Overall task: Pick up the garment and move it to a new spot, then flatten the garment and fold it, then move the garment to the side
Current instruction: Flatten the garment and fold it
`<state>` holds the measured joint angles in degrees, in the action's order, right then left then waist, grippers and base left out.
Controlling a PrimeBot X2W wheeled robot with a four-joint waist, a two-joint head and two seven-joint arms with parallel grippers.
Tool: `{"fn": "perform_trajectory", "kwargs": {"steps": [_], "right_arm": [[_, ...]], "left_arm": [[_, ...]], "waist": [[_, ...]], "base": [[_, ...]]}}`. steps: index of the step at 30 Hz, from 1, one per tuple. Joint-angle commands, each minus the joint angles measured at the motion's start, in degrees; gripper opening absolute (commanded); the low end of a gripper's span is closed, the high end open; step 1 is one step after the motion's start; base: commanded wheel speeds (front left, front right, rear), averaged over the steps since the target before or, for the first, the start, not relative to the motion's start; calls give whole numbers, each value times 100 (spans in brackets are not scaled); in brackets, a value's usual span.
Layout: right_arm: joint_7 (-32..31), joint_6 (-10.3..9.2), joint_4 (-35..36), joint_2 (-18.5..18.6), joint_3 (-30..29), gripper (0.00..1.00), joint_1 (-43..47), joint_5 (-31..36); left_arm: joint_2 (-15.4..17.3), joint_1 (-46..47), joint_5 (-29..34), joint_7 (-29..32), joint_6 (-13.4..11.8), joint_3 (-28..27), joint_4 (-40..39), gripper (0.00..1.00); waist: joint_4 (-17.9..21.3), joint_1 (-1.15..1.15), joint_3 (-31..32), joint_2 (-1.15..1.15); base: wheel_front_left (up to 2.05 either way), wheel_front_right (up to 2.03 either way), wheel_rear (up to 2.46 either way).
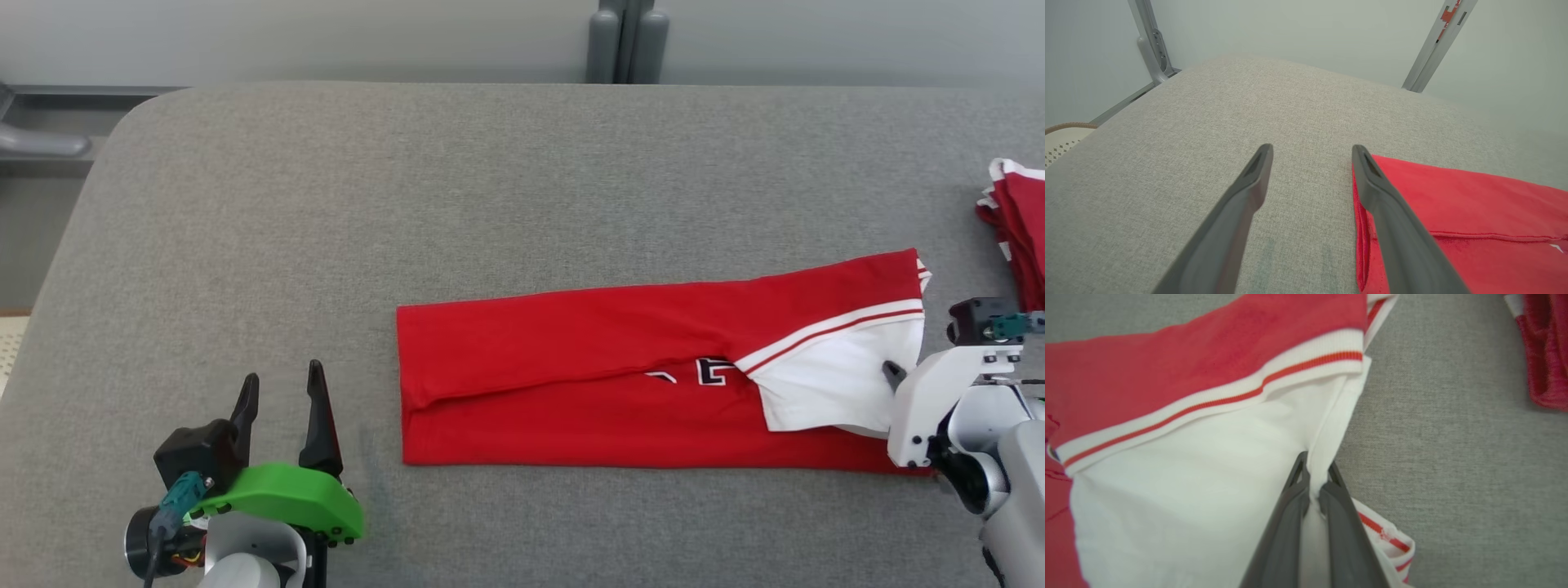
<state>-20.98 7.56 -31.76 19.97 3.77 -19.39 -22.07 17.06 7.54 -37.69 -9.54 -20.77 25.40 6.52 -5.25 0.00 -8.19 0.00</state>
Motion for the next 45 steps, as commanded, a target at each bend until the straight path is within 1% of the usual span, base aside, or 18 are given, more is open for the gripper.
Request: {"fn": "perform_trajectory", "kwargs": {"steps": [1, 5, 7, 11, 14, 18, 23, 27, 29, 32, 37, 41, 45], "right_arm": [[41, -16, 42, 92, -77, 0, 81, -47], [8, -16, 246, 313, -329, 0, 298, -94], [-21, -15, 351, 358, -413, 0, 388, -119], [-94, -14, 631, 254, -499, 0, 488, -226], [-213, -10, 922, -4, -504, 0, 528, -469], [-410, -10, 1525, -224, -244, 0, 648, -669], [-676, -10, 2366, -452, 171, 0, 821, -820], [-775, -10, 2783, -677, 572, 0, 844, -888], [-806, -10, 2879, -832, 792, 0, 787, -951], [-795, -10, 2832, -1099, 1102, 0, 628, -992], [-644, -10, 2286, -1495, 1524, 0, 307, -1085], [-407, -10, 1652, -1654, 1674, 0, 10, -1164], [-154, -10, 956, -1691, 1709, 0, -314, -1261]], "left_arm": [[18, -94, 5, -24, -30, -9, 27, 100], [15, -125, 23, -58, -32, 13, 52, 100], [1, -125, 16, -53, -40, 25, 60, 100], [-14, -113, -4, -57, -26, 50, 90, 100], [-35, -96, -19, -52, -17, 73, 115, 100], [-48, -63, -30, -42, 8, 106, 162, 100], [-68, -28, -42, -47, 34, 134, 202, 100], [-93, -1, -64, -58, 49, 150, 217, 100], [-99, 12, -76, -71, 59, 154, 231, 100], [-121, 52, -82, -75, 86, 173, 251, 100], [-193, 172, -61, -76, 126, 250, 292, 100], [-256, 263, -36, -89, 175, 323, 353, 100], [-304, 361, -23, -106, 216, 366, 419, 100]], "waist": [[220, 0, 116, 0], [478, 0, 190, 0], [586, 0, 207, 0], [761, 0, 234, 0], [829, 0, 263, 0], [843, 0, 305, 0], [731, 0, 362, 0], [589, 0, 384, 0], [516, 0, 388, 0], [400, 0, 376, 0], [97, 0, 322, 0], [-193, 0, 252, 0], [-464, 0, 187, 0]], "base": [[0, 0, 0], [0, 0, 0], [0, 0, 0], [0, 0, 0], [0, 0, 0], [0, 0, 0], [0, 0, 0], [0, 0, 0], [0, 0, 0], [0, 0, 0], [0, 0, 0], [0, 0, 0], [0, 0, 0]]}}
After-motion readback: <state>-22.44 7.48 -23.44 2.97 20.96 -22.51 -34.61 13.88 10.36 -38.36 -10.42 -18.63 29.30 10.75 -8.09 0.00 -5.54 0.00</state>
